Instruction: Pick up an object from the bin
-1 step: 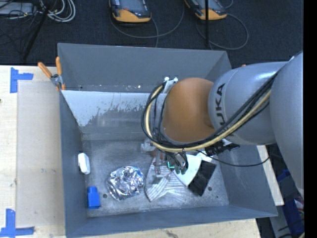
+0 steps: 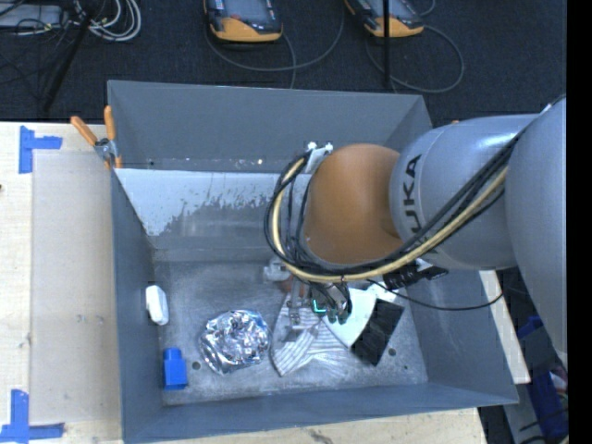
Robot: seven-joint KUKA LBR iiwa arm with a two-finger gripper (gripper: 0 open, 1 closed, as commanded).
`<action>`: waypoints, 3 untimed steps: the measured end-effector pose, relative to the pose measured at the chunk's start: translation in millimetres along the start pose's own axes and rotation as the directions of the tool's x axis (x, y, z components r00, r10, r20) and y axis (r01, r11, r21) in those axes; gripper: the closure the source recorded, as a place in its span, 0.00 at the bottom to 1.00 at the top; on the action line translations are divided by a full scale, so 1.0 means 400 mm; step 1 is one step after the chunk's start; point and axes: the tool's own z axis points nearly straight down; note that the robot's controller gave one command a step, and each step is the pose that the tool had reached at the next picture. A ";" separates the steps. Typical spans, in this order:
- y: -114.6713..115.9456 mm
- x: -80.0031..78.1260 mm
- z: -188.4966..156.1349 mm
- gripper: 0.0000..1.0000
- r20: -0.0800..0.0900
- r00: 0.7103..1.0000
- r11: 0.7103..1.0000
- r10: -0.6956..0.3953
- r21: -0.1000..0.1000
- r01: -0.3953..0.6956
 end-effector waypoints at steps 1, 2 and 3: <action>-0.016 0.069 0.146 1.00 -0.011 0.992 0.992 -0.129 -0.001 0.129; -0.016 0.069 0.146 1.00 -0.011 0.992 0.992 -0.129 -0.001 0.129; -0.011 0.070 -0.036 1.00 0.003 0.992 0.992 -0.125 0.001 0.125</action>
Offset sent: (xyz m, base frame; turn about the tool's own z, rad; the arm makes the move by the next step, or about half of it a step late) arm 0.0000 0.0000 0.0000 0.0000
